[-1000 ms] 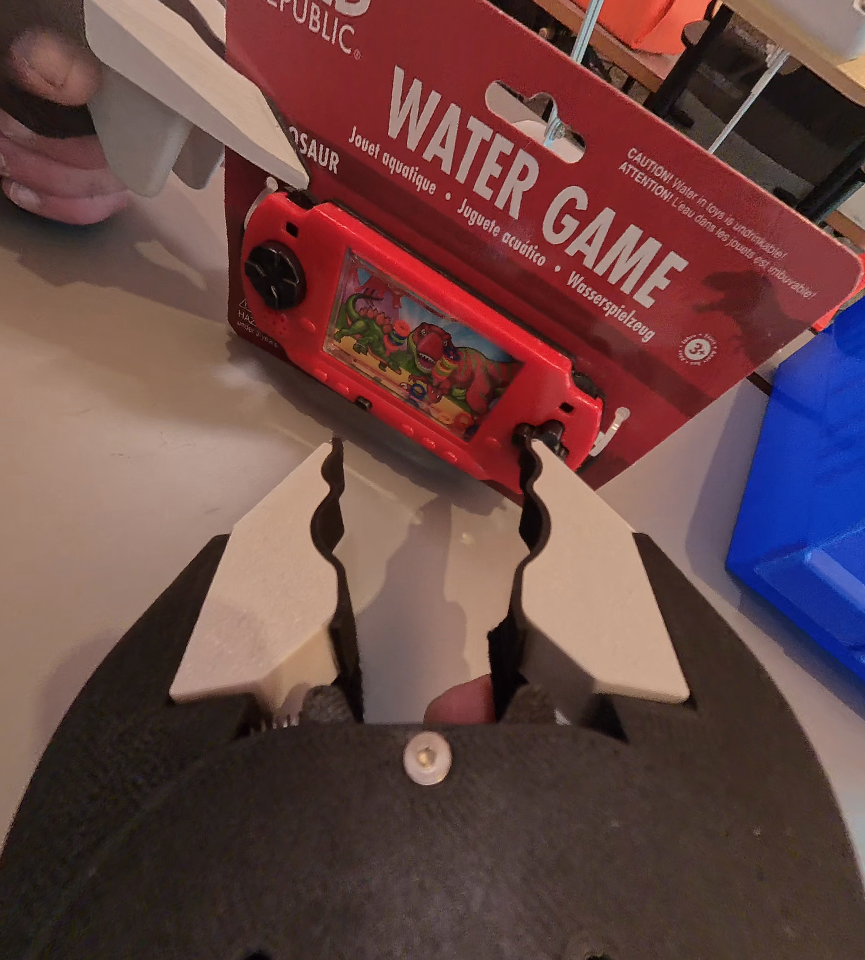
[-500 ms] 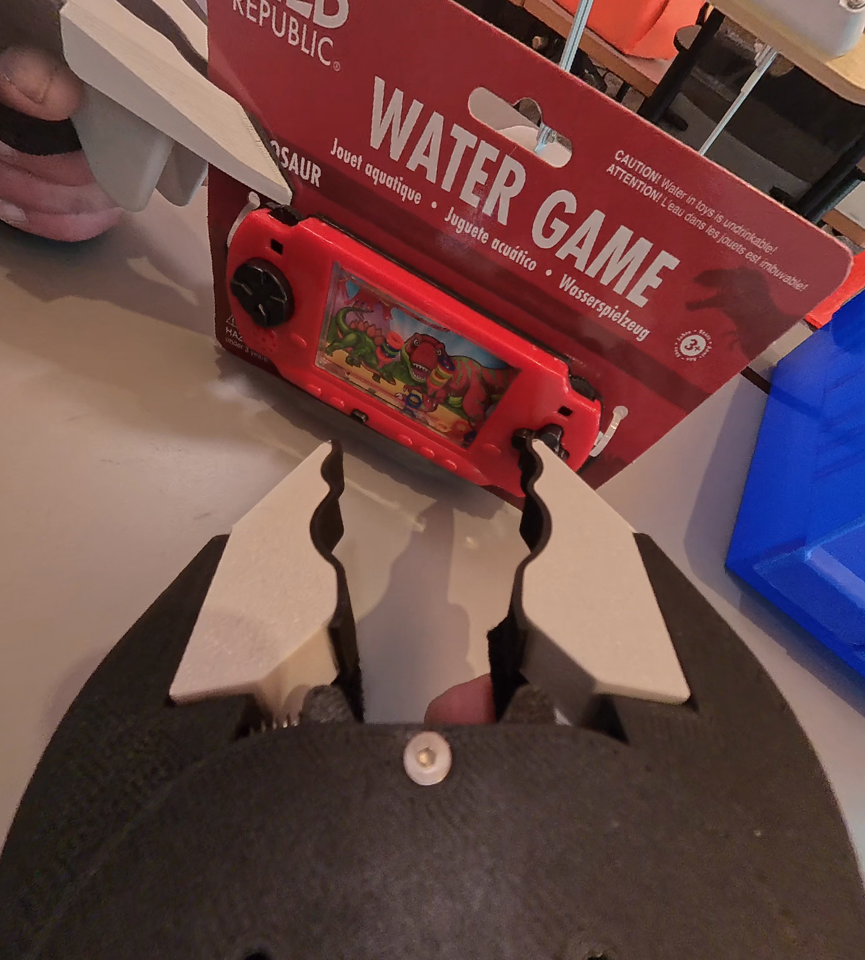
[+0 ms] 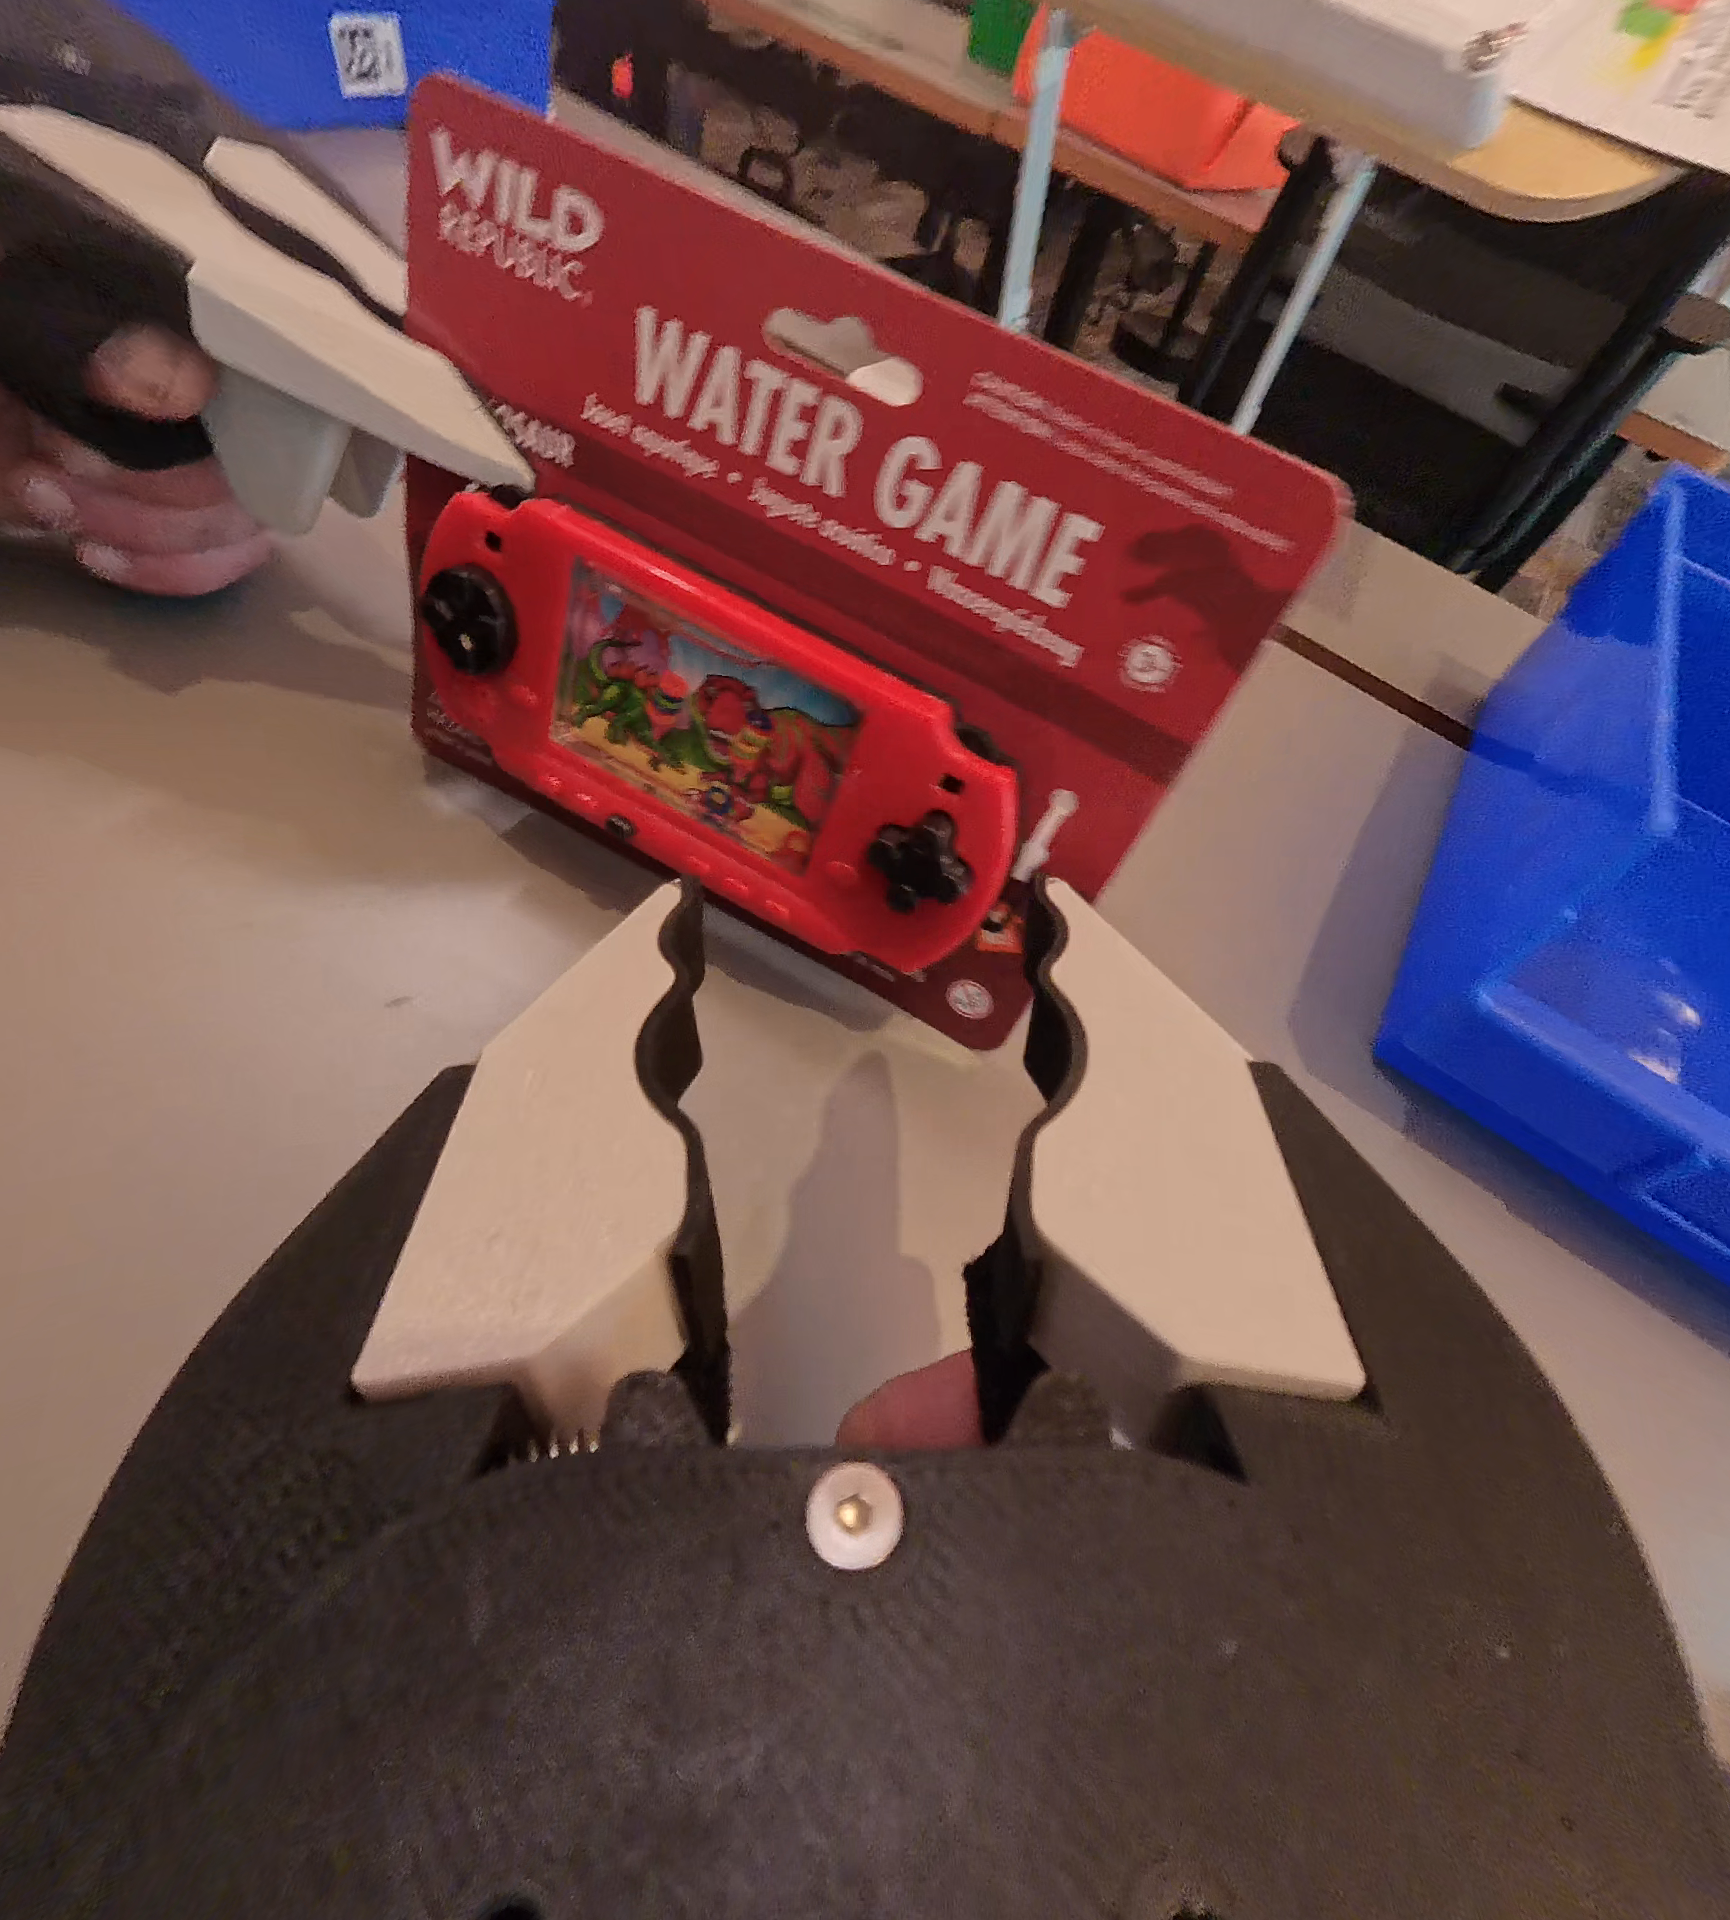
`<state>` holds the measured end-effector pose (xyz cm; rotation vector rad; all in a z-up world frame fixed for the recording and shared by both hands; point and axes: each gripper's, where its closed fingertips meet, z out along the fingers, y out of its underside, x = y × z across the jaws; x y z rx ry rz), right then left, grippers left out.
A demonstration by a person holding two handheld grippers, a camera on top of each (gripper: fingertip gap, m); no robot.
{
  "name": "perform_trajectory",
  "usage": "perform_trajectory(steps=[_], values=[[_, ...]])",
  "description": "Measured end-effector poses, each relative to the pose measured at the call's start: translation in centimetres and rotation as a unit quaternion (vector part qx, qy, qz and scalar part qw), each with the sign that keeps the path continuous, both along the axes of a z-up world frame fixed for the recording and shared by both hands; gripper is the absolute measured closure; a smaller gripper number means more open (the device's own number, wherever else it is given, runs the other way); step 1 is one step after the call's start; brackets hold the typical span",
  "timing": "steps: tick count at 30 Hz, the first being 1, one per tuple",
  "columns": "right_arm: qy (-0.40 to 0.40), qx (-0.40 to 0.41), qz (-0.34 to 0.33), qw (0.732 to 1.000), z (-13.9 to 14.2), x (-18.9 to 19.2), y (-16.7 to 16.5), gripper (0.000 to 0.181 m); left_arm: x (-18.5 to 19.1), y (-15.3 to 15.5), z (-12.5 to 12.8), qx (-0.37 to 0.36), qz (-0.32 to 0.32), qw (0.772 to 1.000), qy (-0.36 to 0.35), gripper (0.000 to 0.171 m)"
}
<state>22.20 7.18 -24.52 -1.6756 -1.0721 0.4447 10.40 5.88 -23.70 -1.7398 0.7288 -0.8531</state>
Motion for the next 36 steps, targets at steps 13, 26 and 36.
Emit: perform_trajectory(steps=[13,26,36], values=[[0.023,-0.092,0.027,0.995,-1.0,1.4,3.1,0.129,1.0,-1.0,0.3,0.024,-0.007,1.000,0.015,0.171],[0.049,-0.126,0.114,0.984,-1.2,0.7,3.3,0.132,1.1,-1.0,0.3,0.021,-0.012,1.000,0.012,0.171],[0.075,-0.144,0.132,0.978,-0.9,0.5,3.7,0.149,0.7,-0.8,0.1,0.012,-0.008,1.000,0.005,0.171]])
